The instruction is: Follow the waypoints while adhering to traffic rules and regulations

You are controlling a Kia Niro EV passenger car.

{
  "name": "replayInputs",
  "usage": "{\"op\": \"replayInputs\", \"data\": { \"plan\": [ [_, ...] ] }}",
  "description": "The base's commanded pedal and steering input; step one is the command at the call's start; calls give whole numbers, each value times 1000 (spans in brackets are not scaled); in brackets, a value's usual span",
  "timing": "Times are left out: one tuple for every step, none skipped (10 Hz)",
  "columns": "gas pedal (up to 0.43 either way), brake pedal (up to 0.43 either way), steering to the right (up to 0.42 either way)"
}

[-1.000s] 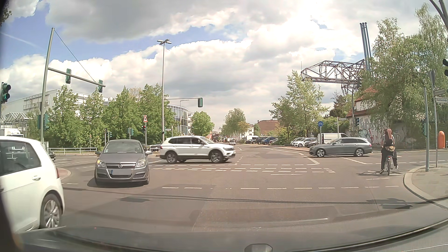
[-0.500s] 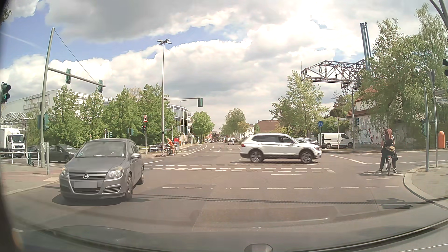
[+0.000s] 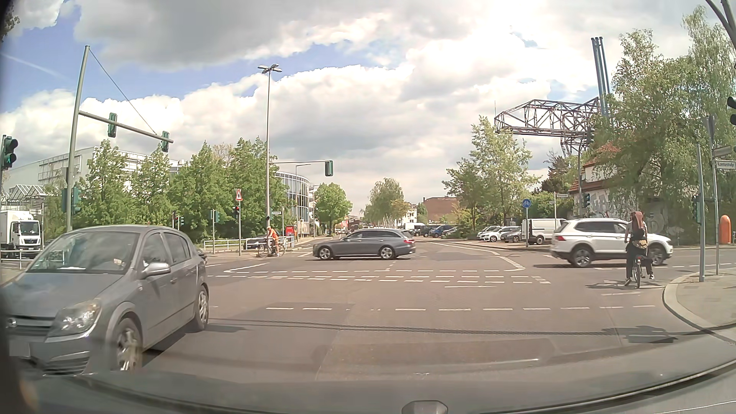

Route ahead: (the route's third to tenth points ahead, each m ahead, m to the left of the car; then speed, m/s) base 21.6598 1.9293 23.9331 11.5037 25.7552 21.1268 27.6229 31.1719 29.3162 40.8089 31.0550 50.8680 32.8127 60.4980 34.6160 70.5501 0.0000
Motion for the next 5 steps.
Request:
{"op": "replayInputs", "data": {
  "plan": [
    [0, 341, -23],
    [0, 341, -23],
    [0, 341, -23],
    [0, 341, -23],
    [0, 341, -23]
  ]
}}
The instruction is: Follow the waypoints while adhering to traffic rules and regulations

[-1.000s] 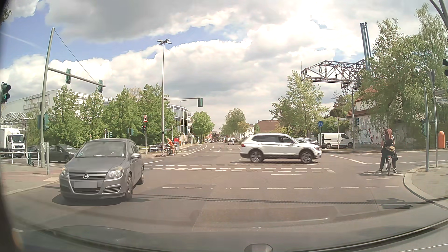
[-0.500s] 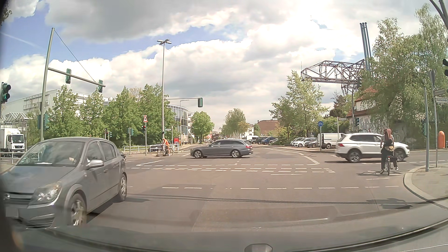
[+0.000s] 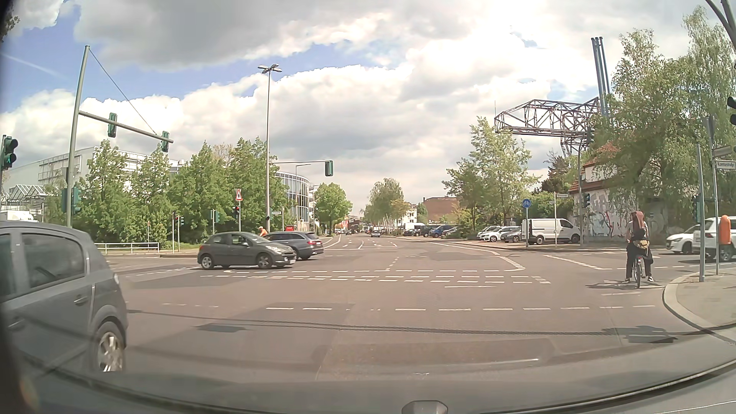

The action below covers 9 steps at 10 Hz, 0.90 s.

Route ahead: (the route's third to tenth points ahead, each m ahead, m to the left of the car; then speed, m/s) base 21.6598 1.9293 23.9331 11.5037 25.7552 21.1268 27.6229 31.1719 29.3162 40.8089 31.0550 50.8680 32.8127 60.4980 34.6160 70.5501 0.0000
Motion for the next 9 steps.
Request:
{"op": "replayInputs", "data": {
  "plan": [
    [0, 341, -23],
    [0, 341, -23],
    [0, 341, -23],
    [0, 341, -23],
    [0, 341, -23],
    [0, 341, -23],
    [0, 341, -23],
    [0, 341, -23],
    [0, 341, -23]
  ]
}}
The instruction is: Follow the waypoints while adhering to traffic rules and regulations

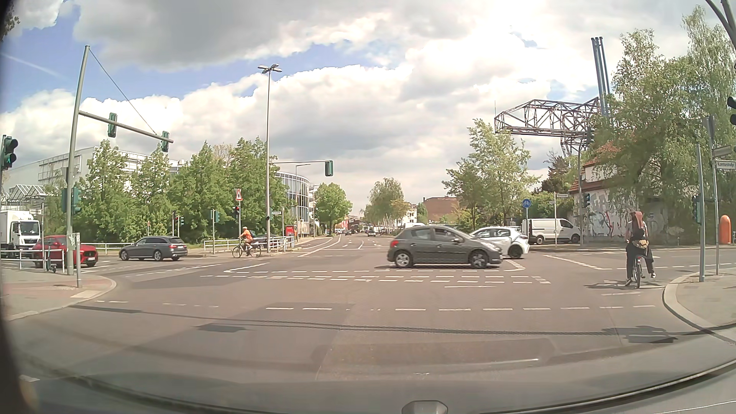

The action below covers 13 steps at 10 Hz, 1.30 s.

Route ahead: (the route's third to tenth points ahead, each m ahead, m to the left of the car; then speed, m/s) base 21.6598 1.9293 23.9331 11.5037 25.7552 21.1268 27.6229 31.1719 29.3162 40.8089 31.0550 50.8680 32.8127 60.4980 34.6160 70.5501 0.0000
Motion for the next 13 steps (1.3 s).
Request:
{"op": "replayInputs", "data": {
  "plan": [
    [0, 341, -23],
    [0, 341, -23],
    [0, 341, -23],
    [0, 341, -23],
    [0, 341, -23],
    [0, 341, -23],
    [0, 341, -23],
    [0, 341, -23],
    [0, 341, -23],
    [0, 341, -23],
    [0, 341, -24],
    [0, 341, -25],
    [0, 341, -25]
  ]
}}
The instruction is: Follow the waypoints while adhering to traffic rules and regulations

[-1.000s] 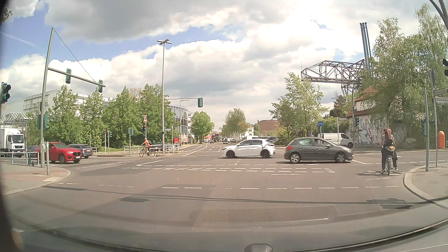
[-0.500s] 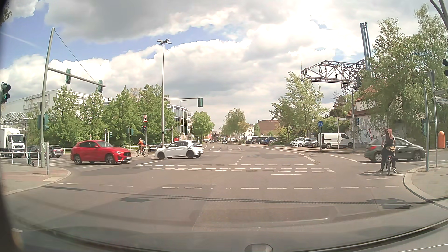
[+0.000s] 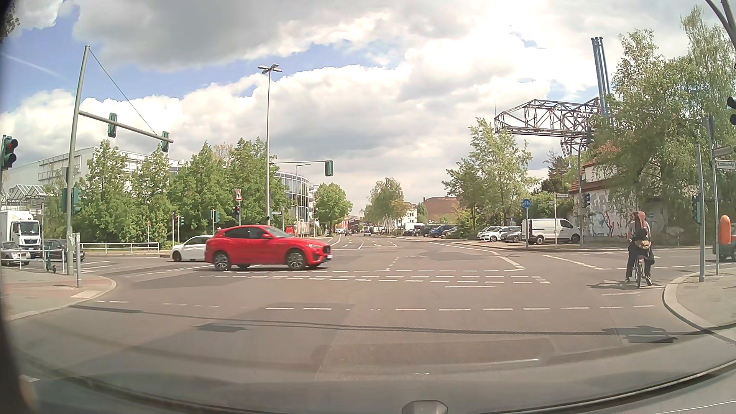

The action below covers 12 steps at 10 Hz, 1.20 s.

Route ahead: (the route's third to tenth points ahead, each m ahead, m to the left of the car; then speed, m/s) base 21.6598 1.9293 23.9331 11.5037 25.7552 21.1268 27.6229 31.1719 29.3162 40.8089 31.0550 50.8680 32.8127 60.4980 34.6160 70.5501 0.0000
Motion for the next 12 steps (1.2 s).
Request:
{"op": "replayInputs", "data": {
  "plan": [
    [0, 341, -24],
    [0, 341, -24],
    [0, 341, -24],
    [0, 341, -24],
    [0, 341, -22],
    [0, 341, -18],
    [0, 341, -15],
    [0, 341, -14],
    [0, 341, -14],
    [0, 348, -14],
    [0, 348, -12],
    [0, 341, -12]
  ]
}}
